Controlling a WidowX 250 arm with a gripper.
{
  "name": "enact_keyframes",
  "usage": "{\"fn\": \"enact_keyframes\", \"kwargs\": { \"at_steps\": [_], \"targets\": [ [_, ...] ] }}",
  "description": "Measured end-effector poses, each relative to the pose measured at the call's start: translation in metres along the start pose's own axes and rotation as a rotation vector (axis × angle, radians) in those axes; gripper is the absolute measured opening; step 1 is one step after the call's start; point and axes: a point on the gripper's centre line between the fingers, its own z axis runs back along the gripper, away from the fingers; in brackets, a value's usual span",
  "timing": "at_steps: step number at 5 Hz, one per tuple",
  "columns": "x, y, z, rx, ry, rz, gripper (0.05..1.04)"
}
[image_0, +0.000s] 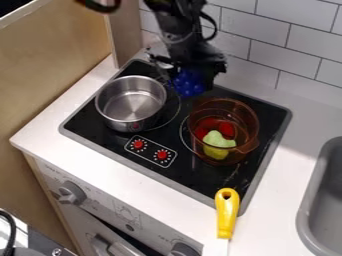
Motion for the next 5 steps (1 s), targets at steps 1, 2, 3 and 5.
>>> {"fn": "enact_keyframes", "kwargs": {
  "at_steps": [1, 2, 3, 5],
  "targets": [
    [0.008, -0.004, -0.011, 0.028, -0.073, 0.023, 0.813],
    [0.012, -0.004, -0.018, 0.050, -0.107, 0.022, 0.813],
    [0.016, -0.003, -0.026, 0.062, -0.120, 0.013, 0.813],
    [0.018, -0.004, -0.036, 0.067, -0.084, 0.028, 0.813]
  ]
}}
